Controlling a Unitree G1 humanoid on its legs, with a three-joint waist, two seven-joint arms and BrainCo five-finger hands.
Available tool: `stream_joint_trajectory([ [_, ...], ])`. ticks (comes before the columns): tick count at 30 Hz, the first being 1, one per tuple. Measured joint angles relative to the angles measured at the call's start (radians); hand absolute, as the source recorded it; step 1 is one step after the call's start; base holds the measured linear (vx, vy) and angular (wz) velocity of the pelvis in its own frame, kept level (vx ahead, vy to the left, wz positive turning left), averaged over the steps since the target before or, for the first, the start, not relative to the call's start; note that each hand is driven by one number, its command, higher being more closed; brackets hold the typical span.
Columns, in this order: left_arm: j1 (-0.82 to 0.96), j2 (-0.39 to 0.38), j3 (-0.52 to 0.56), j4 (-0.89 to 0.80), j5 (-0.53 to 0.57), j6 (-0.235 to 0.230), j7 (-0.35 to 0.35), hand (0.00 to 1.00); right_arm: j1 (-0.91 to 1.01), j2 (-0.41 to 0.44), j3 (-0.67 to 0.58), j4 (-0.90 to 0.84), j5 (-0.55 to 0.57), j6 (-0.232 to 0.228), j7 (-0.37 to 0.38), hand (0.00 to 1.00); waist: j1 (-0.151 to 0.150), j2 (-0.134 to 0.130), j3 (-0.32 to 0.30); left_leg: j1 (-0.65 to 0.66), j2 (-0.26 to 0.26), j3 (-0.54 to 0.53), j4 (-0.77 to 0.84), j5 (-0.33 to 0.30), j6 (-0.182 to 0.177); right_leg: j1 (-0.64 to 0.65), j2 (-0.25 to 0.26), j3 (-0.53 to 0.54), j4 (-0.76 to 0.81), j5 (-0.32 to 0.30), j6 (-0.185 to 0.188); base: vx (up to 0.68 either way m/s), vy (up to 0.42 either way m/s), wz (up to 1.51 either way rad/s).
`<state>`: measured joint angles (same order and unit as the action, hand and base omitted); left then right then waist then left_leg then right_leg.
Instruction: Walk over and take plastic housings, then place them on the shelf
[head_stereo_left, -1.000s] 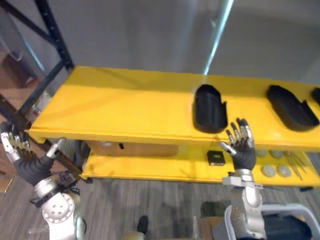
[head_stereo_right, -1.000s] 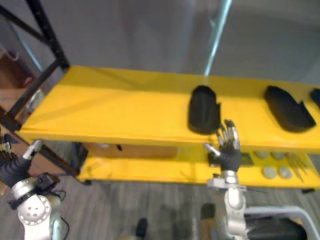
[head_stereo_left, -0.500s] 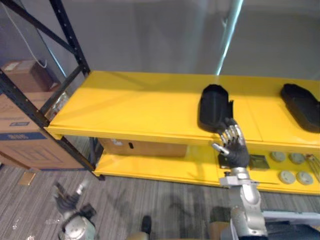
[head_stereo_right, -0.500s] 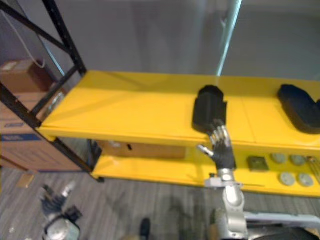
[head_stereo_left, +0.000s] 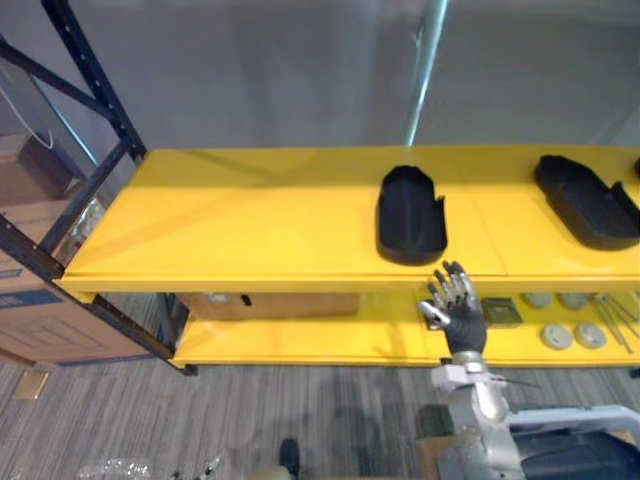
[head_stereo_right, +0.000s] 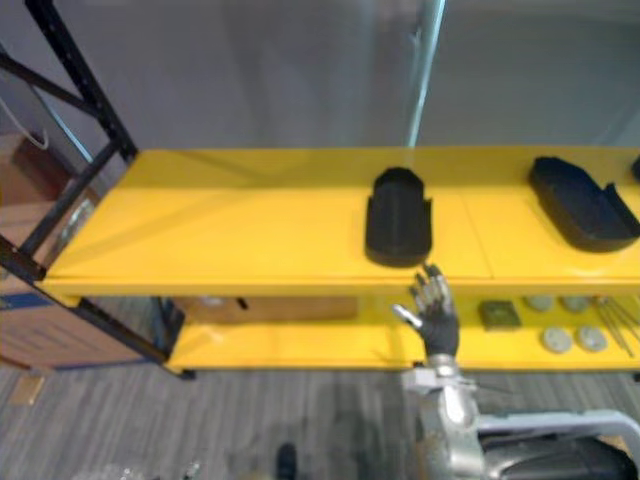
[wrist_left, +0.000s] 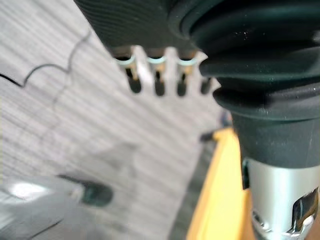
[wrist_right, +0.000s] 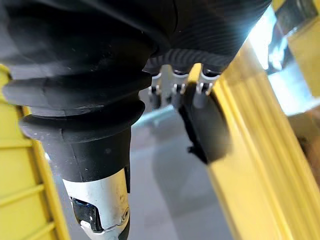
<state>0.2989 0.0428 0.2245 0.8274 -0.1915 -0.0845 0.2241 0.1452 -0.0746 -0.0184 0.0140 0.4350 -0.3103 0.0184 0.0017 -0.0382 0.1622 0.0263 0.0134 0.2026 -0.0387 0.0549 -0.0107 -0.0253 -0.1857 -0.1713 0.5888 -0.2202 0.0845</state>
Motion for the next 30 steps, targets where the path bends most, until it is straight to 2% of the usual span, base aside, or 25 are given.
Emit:
stream_joint_trajectory([
  [1, -0.007, 0.014, -0.006, 0.0, 0.008, -0.001, 0.002, 0.0, 0.003, 0.003, 0.001, -0.002, 0.0, -0.001, -0.008, 0.0, -0.011, 0.013, 0.025, 0.028, 0.029, 0.0, 0.011, -0.016, -0.006, -0.039, 0.004, 0.012, 0.096, 0.017, -0.033, 0.07, 0.005, -0.26],
  [2, -0.022, 0.029, -0.006, -0.001, -0.007, -0.003, 0.01, 0.0, 0.013, 0.009, 0.002, -0.005, 0.0, -0.007, -0.015, 0.0, -0.016, 0.017, 0.037, 0.035, 0.064, 0.005, 0.044, -0.056, -0.019, -0.079, 0.014, 0.011, 0.09, -0.03, -0.059, 0.07, -0.007, -0.37],
  [3, -0.03, 0.043, -0.003, -0.002, -0.034, -0.011, 0.01, 0.0, 0.014, 0.018, 0.002, -0.01, 0.0, -0.014, -0.016, 0.0, -0.014, 0.008, 0.042, 0.042, 0.09, 0.02, 0.063, -0.078, -0.028, -0.113, 0.01, 0.011, 0.03, -0.032, -0.061, 0.04, -0.007, -0.36],
  [4, -0.028, 0.065, -0.001, -0.002, -0.048, -0.013, 0.009, 0.0, 0.017, 0.026, 0.0, -0.017, 0.0, -0.019, -0.014, 0.0, -0.018, 0.002, 0.042, 0.046, 0.101, 0.027, 0.068, -0.085, -0.036, -0.12, 0.007, 0.011, -0.023, -0.022, -0.048, 0.06, -0.027, -0.2],
  [5, -0.039, 0.077, -0.003, -0.021, -0.07, -0.015, 0.009, 0.0, 0.045, 0.037, 0.0, -0.055, -0.002, -0.028, -0.01, 0.0, -0.025, -0.015, 0.04, 0.047, 0.106, 0.034, 0.077, -0.097, -0.05, -0.123, 0.0, 0.01, -0.152, 0.016, -0.01, 0.11, -0.071, 0.03],
  [6, -0.045, 0.091, -0.003, -0.051, -0.078, -0.024, 0.01, 0.0, 0.069, 0.043, 0.002, -0.084, -0.003, -0.033, 0.01, 0.0, -0.027, -0.037, 0.034, 0.048, 0.101, 0.033, 0.083, -0.105, -0.062, -0.12, -0.011, 0.017, -0.252, 0.071, 0.013, 0.16, -0.104, 0.08],
  [7, -0.044, 0.099, -0.003, -0.062, -0.078, -0.029, 0.01, 0.0, 0.077, 0.046, 0.003, -0.089, -0.005, -0.034, 0.019, 0.0, -0.027, -0.048, 0.028, 0.048, 0.098, 0.033, 0.083, -0.111, -0.071, -0.113, -0.011, 0.02, -0.298, 0.091, 0.023, 0.25, -0.177, 0.09],
  [8, -0.047, 0.109, -0.003, -0.071, -0.084, -0.042, 0.013, 0.0, 0.082, 0.044, 0.001, -0.088, -0.018, -0.035, 0.027, 0.0, -0.025, -0.068, 0.015, 0.049, 0.088, 0.03, 0.087, -0.117, -0.086, -0.086, -0.009, 0.029, -0.385, 0.177, 0.033, 0.35, -0.257, 0.08],
  [9, -0.059, 0.094, -0.002, -0.068, -0.086, -0.044, 0.018, 0.0, 0.08, 0.024, -0.011, -0.086, -0.019, -0.035, 0.026, 0.0, -0.022, -0.047, 0.011, 0.064, 0.107, 0.028, 0.08, -0.12, -0.102, -0.064, 0.012, 0.019, -0.418, 0.228, 0.03, 0.35, -0.244, 0.06],
  [10, -0.055, 0.078, -0.008, -0.07, -0.085, -0.047, 0.02, 0.0, 0.079, 0.013, -0.016, -0.087, -0.019, -0.037, 0.026, 0.0, -0.02, -0.026, 0.004, 0.063, 0.121, 0.03, 0.075, -0.118, -0.114, -0.057, 0.028, 0.011, -0.439, 0.228, 0.027, 0.33, -0.202, 0.0],
  [12, -0.053, 0.01, -0.016, -0.069, -0.076, -0.052, 0.02, 0.0, 0.065, -0.02, -0.044, -0.087, -0.029, -0.038, 0.02, 0.0, -0.016, 0.043, -0.013, 0.081, 0.167, 0.049, 0.032, -0.107, -0.146, -0.03, 0.082, -0.003, -0.506, 0.257, 0.007, 0.29, -0.097, -0.1],
  [14, -0.053, -0.002, -0.038, -0.061, -0.064, -0.052, 0.02, 0.0, 0.043, -0.036, -0.053, -0.087, -0.028, -0.037, 0.003, 0.0, -0.019, 0.065, -0.011, 0.102, 0.185, 0.06, 0.006, -0.101, -0.155, -0.015, 0.105, -0.01, -0.527, 0.259, 0.001, 0.2, -0.047, -0.06],
  [16, -0.06, -0.006, -0.051, -0.061, -0.06, -0.052, 0.02, 0.0, 0.03, -0.04, -0.071, -0.087, -0.027, -0.038, -0.002, 0.0, -0.022, 0.07, -0.011, 0.12, 0.188, 0.09, -0.001, -0.099, -0.158, 0.006, 0.11, -0.016, -0.543, 0.258, 0.0, 0.16, -0.011, -0.02],
  [18, -0.062, -0.005, -0.05, -0.061, -0.039, -0.052, 0.021, 0.0, 0.024, -0.039, -0.077, -0.087, -0.027, -0.041, -0.012, 0.0, -0.02, 0.058, -0.008, 0.133, 0.183, 0.113, -0.006, -0.099, -0.158, 0.017, 0.109, -0.011, -0.557, 0.258, 0.0, 0.1, 0.018, -0.06],
  [21, -0.058, 0.025, -0.049, -0.04, -0.038, -0.052, 0.022, 0.0, 0.026, -0.026, -0.076, -0.09, -0.03, -0.062, -0.017, 0.0, -0.017, 0.024, -0.011, 0.127, 0.178, 0.129, 0.023, -0.121, -0.15, 0.026, 0.104, 0.006, -0.58, 0.259, 0.002, 0.06, 0.038, -0.12],
  [22, -0.058, 0.031, -0.041, -0.016, -0.037, -0.054, 0.023, 0.0, 0.024, -0.024, -0.075, -0.109, -0.048, -0.065, -0.016, 0.0, -0.013, 0.022, -0.008, 0.097, 0.192, 0.134, 0.106, -0.161, -0.139, 0.031, 0.109, 0.012, -0.587, 0.256, 0.003, 0.02, -0.002, -0.19],
  [23, -0.058, 0.03, -0.038, -0.003, -0.036, -0.055, 0.023, 0.0, 0.025, -0.024, -0.073, -0.123, -0.051, -0.065, -0.016, 0.0, -0.014, 0.024, -0.006, 0.072, 0.199, 0.132, 0.169, -0.179, -0.125, 0.033, 0.106, 0.013, -0.588, 0.253, 0.001, 0.01, -0.015, -0.14],
  [24, -0.059, 0.033, -0.035, 0.015, -0.035, -0.057, 0.023, 0.0, 0.026, -0.025, -0.07, -0.138, -0.057, -0.066, -0.016, 0.0, -0.017, 0.015, 0.001, 0.032, 0.207, 0.124, 0.276, -0.197, -0.102, 0.046, 0.098, 0.014, -0.59, 0.25, -0.003, 0.01, -0.034, -0.04],
  [25, -0.054, 0.033, -0.027, 0.019, -0.035, -0.058, 0.024, 0.0, 0.032, -0.032, -0.072, -0.172, -0.061, -0.067, -0.018, 0.0, -0.017, 0.016, 0.009, -0.011, 0.223, 0.105, 0.41, -0.208, -0.084, 0.073, 0.098, 0.019, -0.59, 0.245, -0.011, 0.01, -0.012, -0.04],
  [26, -0.048, 0.025, -0.021, 0.02, -0.035, -0.059, 0.023, 0.0, 0.029, -0.042, -0.079, -0.208, -0.067, -0.07, -0.024, 0.0, -0.016, 0.025, 0.02, -0.042, 0.244, 0.095, 0.511, -0.208, -0.082, 0.102, 0.097, 0.025, -0.593, 0.235, -0.024, 0.02, 0.008, -0.06],
  [27, -0.047, 0.022, -0.024, 0.023, -0.035, -0.059, 0.02, 0.0, 0.025, -0.046, -0.084, -0.22, -0.068, -0.078, -0.029, 0.0, -0.017, 0.028, 0.024, -0.056, 0.252, 0.09, 0.545, -0.215, -0.078, 0.112, 0.098, 0.028, -0.595, 0.23, -0.025, 0.01, 0.025, -0.12],
  [28, -0.044, 0.012, -0.037, 0.036, -0.035, -0.058, 0.012, 0.0, 0.023, -0.059, -0.094, -0.24, -0.08, -0.088, -0.054, 0.0, -0.017, 0.043, 0.015, -0.058, 0.242, 0.076, 0.502, -0.236, -0.047, 0.108, 0.102, 0.032, -0.6, 0.232, -0.022, -0.01, 0.026, -0.13],
  [29, -0.043, 0.003, -0.05, 0.041, -0.035, -0.058, 0.008, 0.0, 0.022, -0.071, -0.109, -0.245, -0.099, -0.106, -0.085, 0.0, -0.018, 0.063, 0.006, -0.045, 0.234, 0.083, 0.435, -0.231, -0.045, 0.093, 0.107, 0.034, -0.598, 0.233, -0.018, 0.02, 0.032, -0.15],
  [30, -0.043, -0.003, -0.051, 0.041, -0.034, -0.058, 0.009, 0.0, 0.022, -0.075, -0.127, -0.245, -0.117, -0.111, -0.116, 0.0, -0.021, 0.068, 0.004, -0.004, 0.213, 0.083, 0.342, -0.231, -0.051, 0.082, 0.103, 0.039, -0.597, 0.233, -0.012, 0.03, 0.034, -0.07],
])
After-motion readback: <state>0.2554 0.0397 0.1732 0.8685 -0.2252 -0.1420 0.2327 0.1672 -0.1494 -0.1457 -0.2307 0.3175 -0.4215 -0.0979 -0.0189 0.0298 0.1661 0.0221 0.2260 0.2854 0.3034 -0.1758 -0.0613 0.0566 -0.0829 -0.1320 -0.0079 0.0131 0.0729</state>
